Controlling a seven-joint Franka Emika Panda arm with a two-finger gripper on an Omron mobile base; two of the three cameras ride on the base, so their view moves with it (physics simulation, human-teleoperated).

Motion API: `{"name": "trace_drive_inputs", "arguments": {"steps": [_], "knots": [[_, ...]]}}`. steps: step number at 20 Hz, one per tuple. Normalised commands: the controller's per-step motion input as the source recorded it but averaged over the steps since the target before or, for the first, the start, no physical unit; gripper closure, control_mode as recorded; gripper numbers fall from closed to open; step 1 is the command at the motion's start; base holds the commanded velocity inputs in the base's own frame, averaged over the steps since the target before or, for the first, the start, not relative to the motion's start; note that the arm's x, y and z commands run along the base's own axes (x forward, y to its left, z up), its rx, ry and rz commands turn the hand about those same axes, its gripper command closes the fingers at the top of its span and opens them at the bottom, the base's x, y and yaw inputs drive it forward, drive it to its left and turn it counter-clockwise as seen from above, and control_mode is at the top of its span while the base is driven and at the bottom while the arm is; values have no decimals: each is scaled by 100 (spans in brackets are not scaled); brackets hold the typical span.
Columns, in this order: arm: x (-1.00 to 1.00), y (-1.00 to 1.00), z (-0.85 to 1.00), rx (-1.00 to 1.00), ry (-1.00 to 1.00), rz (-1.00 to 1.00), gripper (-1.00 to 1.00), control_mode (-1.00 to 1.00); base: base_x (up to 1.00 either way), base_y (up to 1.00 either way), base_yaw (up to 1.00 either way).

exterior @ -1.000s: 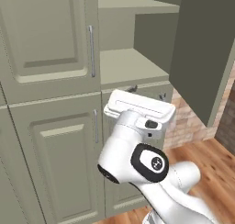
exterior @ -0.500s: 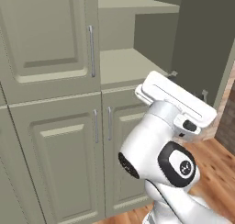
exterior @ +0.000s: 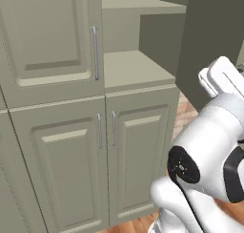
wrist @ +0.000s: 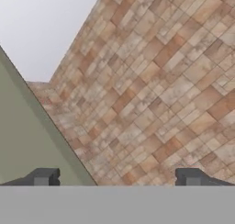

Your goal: Close all open cabinet doors.

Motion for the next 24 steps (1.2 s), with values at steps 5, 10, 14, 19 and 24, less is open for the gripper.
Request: {"name": "trace_drive_inputs", "arguments": {"steps": [5, 10, 14, 19, 24], "knots": [[-84, -100, 0, 18, -15, 17, -100, -100, 0, 0, 0], [-46, -100, -2, 19, -13, 24, -100, -100, 0, 0, 0], [-1, -78, -19, 21, -8, 34, -100, -100, 0, 0, 0], [33, -35, -39, 19, -11, 50, -100, -100, 0, 0, 0], [57, -12, -37, 20, -5, 54, -100, -100, 0, 0, 0]]}}
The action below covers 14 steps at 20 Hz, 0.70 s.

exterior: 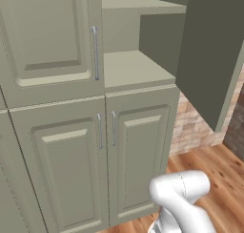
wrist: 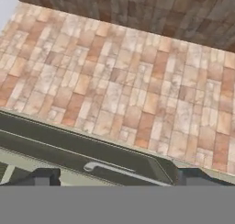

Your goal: Close all open cabinet doors.

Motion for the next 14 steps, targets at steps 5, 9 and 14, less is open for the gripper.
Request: {"name": "trace_drive_inputs", "arguments": {"steps": [5, 9, 14], "knots": [[91, 0, -4, 20, 1, 47, -100, -100, 0, 0, 0], [87, 7, -4, 15, 4, 45, -100, -100, 0, 0, 0], [74, 13, -20, 8, 1, 43, -100, -100, 0, 0, 0]]}}
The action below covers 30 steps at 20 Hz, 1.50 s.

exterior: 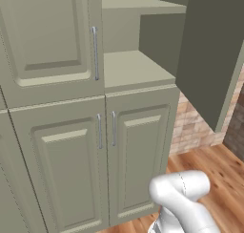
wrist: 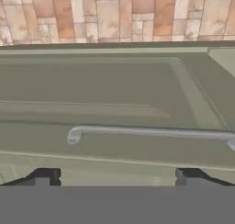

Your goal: Close all open cabinet doors.

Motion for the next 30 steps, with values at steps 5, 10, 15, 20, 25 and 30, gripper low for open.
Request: {"name": "trace_drive_inputs", "arguments": {"steps": [5, 10, 15, 20, 25, 30], "knots": [[64, 20, -22, 3, 0, 37, -100, -100, 0, 0, 0], [44, 32, -7, 1, 2, 31, -100, -100, 0, 0, 0], [2, 64, 0, -1, 1, 22, -100, -100, 0, 0, 0], [-12, 96, 0, -5, 0, 15, -100, -100, 0, 0, 0], [-1, 100, 0, -3, 4, 11, -100, -100, 0, 0, 0], [14, 96, 0, 0, 6, 5, -100, -100, 0, 0, 0]]}}
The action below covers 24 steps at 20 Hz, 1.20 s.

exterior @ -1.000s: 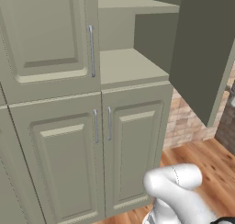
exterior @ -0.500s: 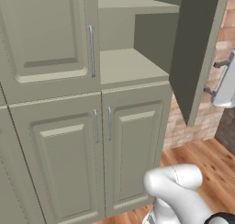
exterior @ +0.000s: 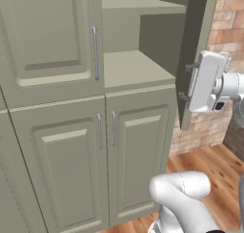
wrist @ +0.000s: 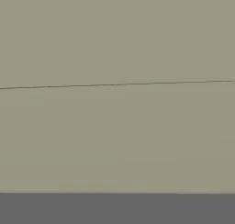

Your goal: Close all open cabinet doors.

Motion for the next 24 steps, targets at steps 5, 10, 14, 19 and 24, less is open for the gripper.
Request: {"name": "trace_drive_inputs", "arguments": {"steps": [5, 10, 14, 19, 24], "knots": [[51, 62, 3, 0, 6, 1, -100, -100, 0, 0, 0], [70, 5, 11, 2, 8, 8, -100, -100, 0, 0, 0], [71, 0, 18, 2, 7, 7, -100, -100, 0, 0, 0], [69, 0, 22, 2, 7, 6, -100, -100, 0, 0, 0], [75, 0, 24, 2, 10, 3, -100, -100, 0, 0, 0]]}}
